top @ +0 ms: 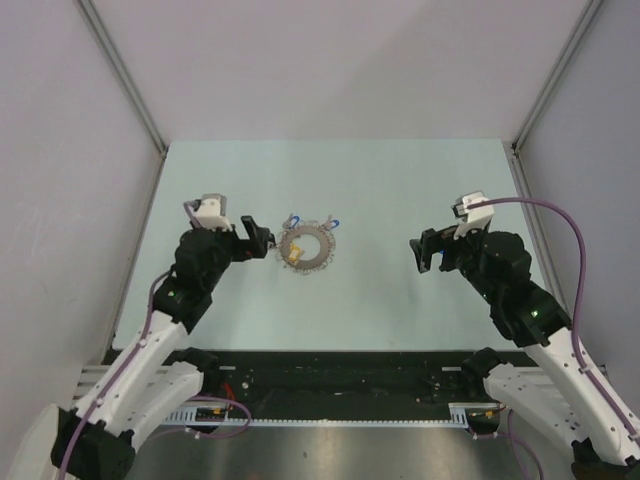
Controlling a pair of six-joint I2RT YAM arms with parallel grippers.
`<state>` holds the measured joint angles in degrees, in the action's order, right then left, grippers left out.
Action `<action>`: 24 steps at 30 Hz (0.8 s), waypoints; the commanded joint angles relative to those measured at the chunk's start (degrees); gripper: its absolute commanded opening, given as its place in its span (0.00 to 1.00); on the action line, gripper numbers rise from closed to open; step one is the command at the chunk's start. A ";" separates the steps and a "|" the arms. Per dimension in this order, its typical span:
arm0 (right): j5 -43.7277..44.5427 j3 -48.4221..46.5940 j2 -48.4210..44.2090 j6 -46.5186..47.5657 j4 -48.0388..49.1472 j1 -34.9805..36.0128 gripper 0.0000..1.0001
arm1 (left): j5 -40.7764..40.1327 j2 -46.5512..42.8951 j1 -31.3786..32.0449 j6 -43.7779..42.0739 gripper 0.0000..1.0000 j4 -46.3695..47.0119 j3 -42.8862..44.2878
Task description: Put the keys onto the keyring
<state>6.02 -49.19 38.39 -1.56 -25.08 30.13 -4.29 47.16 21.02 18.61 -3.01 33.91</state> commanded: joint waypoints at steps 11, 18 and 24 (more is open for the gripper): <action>18.41 2.60 -10.96 4.02 -2.96 -0.25 1.00 | -17.50 -29.11 -0.45 -9.12 1.00 -18.17 5.12; 23.07 6.99 -18.26 4.46 -1.12 -0.25 1.00 | -20.31 -41.51 -0.45 -8.85 1.00 -16.86 -0.51; 23.16 10.69 -21.78 5.51 1.96 -0.42 1.00 | -19.44 -45.31 -0.45 -9.73 1.00 -16.42 -1.48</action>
<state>27.33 -39.31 18.04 2.31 -27.35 30.09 -22.39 3.42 20.91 11.46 -20.73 33.15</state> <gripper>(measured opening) 0.994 0.996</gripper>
